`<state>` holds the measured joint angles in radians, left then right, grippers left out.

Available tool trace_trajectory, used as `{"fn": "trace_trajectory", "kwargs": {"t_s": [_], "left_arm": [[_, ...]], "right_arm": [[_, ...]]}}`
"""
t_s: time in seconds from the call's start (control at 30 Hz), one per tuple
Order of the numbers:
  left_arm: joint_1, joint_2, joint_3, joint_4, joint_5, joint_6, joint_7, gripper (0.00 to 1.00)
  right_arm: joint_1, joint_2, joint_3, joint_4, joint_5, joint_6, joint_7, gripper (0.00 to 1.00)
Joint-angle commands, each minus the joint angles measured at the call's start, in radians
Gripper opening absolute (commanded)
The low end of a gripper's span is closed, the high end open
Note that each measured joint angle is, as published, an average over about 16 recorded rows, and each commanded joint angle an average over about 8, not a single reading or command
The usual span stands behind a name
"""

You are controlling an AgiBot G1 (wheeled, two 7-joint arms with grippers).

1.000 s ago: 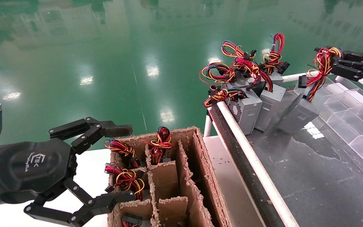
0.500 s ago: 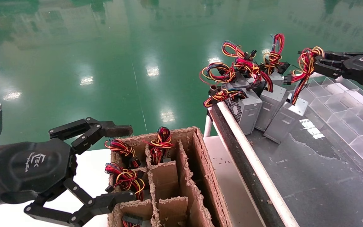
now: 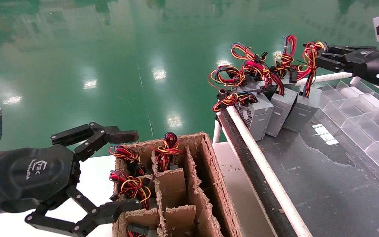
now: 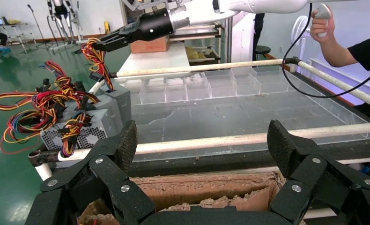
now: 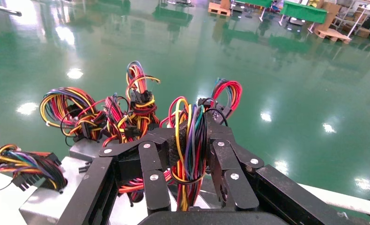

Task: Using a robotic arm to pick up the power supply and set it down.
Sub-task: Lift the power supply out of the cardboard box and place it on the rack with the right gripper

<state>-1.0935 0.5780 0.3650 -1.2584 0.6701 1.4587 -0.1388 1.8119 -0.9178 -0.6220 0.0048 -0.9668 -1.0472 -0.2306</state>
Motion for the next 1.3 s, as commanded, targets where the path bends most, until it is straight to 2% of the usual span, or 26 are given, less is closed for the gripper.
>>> {"fn": "trace_trajectory", "kwargs": {"t_s": [0.03, 0.47, 1.3], "left_arm": [[0.000, 0.000, 0.000, 0.000, 0.000, 0.000, 0.000, 1.00], [0.000, 0.000, 0.000, 0.000, 0.000, 0.000, 0.000, 1.00], [0.000, 0.000, 0.000, 0.000, 0.000, 0.000, 0.000, 1.00]], "right_arm": [[0.001, -0.012, -0.001, -0.001, -0.002, 0.008, 0.000, 0.00], [0.007, -0.064, 0.005, -0.001, 0.008, 0.041, 0.005, 0.00], [-0.012, -0.050, 0.025, -0.007, 0.036, 0.061, -0.012, 0.00]]}}
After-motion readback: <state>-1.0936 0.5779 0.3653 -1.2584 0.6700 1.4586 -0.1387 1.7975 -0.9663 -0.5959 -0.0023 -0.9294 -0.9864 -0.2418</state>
